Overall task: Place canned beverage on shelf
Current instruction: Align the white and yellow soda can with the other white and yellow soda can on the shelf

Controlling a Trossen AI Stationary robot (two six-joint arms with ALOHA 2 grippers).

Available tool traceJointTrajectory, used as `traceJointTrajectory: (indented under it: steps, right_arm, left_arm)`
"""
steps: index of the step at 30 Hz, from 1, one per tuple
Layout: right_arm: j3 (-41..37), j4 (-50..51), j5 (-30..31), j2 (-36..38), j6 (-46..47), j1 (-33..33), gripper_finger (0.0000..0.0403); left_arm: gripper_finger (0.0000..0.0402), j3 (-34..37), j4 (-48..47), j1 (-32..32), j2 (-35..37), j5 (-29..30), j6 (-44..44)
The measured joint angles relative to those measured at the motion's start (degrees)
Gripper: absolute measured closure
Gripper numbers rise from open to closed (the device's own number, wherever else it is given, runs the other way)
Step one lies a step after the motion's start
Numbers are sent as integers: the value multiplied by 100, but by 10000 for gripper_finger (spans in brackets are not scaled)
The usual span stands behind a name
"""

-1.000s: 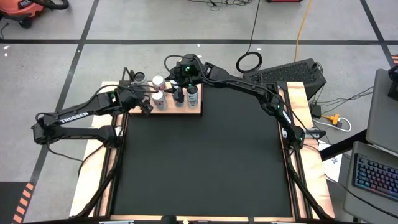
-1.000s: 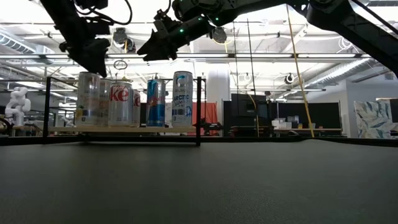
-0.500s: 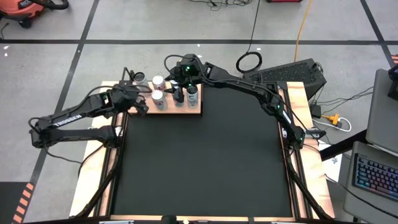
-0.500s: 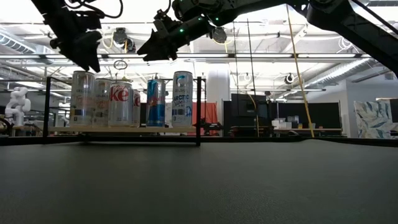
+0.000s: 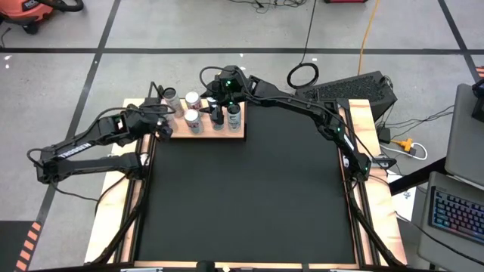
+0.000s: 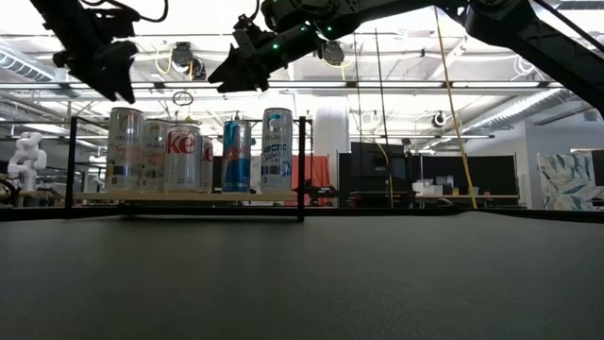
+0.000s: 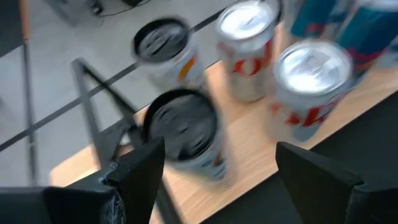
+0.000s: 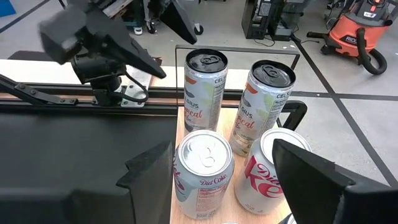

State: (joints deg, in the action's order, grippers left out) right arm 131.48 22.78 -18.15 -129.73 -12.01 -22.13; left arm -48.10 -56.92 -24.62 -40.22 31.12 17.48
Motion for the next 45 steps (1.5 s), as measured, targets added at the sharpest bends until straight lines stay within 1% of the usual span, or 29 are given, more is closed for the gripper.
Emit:
traceJointTrajectory:
  steps: [2,5,10,14,23,29,34,45]
  right_arm:
    - [0,-2,0,0,0,0,145]
    - [0,-2,0,0,0,0,145]
    - [0,-2,1,0,-2,0,145]
    - [0,-2,0,0,22,0,145]
    - [0,-20,0,0,81,0,145]
    - [0,-17,1,0,81,0,145]
    - [0,-17,2,0,81,0,145]
    - [0,-17,0,0,79,0,145]
  left_arm:
    - [94,0,-239,0,22,120,28]
    - [94,0,-358,0,28,155,159]
    - [94,0,-367,0,21,205,191]
    - [94,-2,-370,-34,-53,211,422]
    - [94,-4,-364,-250,-405,219,461]
    - [94,-4,-344,-409,-604,233,398]
    - [94,-9,-89,-508,-651,254,251]
    - [94,-11,224,-773,-796,67,-169]
